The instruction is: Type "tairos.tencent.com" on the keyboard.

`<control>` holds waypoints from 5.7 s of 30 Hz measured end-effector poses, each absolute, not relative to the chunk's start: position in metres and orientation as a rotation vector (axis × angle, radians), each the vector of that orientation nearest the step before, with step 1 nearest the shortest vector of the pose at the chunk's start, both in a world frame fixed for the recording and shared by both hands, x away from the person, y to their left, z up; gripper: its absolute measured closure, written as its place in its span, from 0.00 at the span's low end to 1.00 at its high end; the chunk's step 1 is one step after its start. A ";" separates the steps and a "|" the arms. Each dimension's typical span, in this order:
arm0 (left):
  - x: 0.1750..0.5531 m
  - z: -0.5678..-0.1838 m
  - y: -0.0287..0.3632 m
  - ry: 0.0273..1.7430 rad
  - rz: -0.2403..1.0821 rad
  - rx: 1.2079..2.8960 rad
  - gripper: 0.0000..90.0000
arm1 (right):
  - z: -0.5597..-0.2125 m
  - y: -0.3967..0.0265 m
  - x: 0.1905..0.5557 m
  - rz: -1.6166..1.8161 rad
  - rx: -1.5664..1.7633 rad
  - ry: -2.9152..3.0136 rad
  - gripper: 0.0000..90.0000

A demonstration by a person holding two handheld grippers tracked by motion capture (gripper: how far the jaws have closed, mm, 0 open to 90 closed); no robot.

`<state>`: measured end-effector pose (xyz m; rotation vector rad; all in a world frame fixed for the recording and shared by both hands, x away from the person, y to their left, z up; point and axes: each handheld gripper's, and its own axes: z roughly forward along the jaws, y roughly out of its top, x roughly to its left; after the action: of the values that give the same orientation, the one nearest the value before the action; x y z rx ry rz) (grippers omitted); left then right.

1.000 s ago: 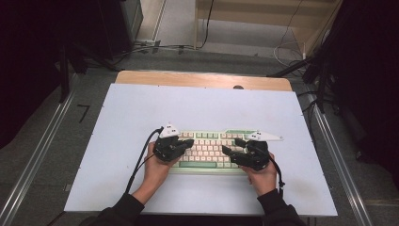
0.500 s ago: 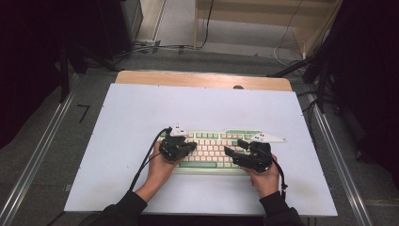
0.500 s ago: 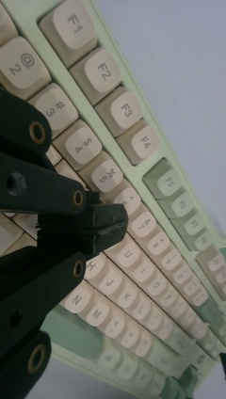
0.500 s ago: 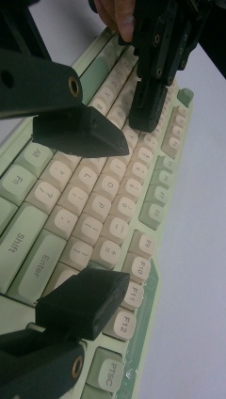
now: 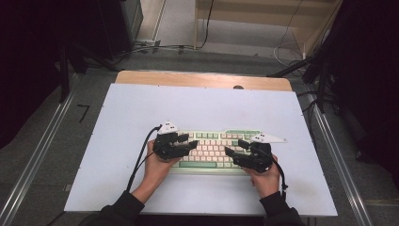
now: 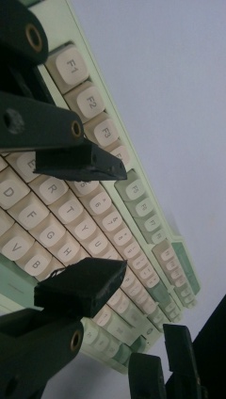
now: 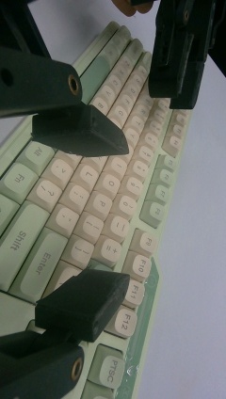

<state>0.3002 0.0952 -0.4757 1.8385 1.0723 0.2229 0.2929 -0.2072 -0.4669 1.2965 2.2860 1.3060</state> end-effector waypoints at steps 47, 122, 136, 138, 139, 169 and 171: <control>0.276 -0.489 0.146 1.106 0.267 1.940 1.00 | -0.468 -0.205 0.291 1.307 1.288 2.302 0.34; 0.265 -0.485 0.152 1.158 0.323 1.719 0.27 | -0.485 -0.138 0.317 1.154 1.143 2.450 0.97; 0.265 -0.485 0.151 1.157 0.319 1.719 0.28 | -0.477 -0.140 0.314 1.222 1.146 2.437 0.82; 0.265 -0.485 0.151 1.157 0.319 1.719 0.28 | -0.475 -0.141 0.312 1.240 1.157 2.420 0.65; 0.265 -0.485 0.151 1.157 0.319 1.718 0.28 | -0.473 -0.143 0.313 1.254 1.170 2.395 0.51; 0.270 -0.484 0.139 1.085 0.219 1.741 0.74 | -0.466 -0.157 0.314 1.275 1.245 2.337 0.36; 0.274 -0.484 0.135 1.063 0.203 1.765 0.84 | -0.466 -0.158 0.314 1.274 1.244 2.335 0.36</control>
<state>0.2738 0.1348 -0.4836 1.7649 1.0634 0.2032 0.3137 -0.1582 -0.4658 1.2440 2.3348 1.2744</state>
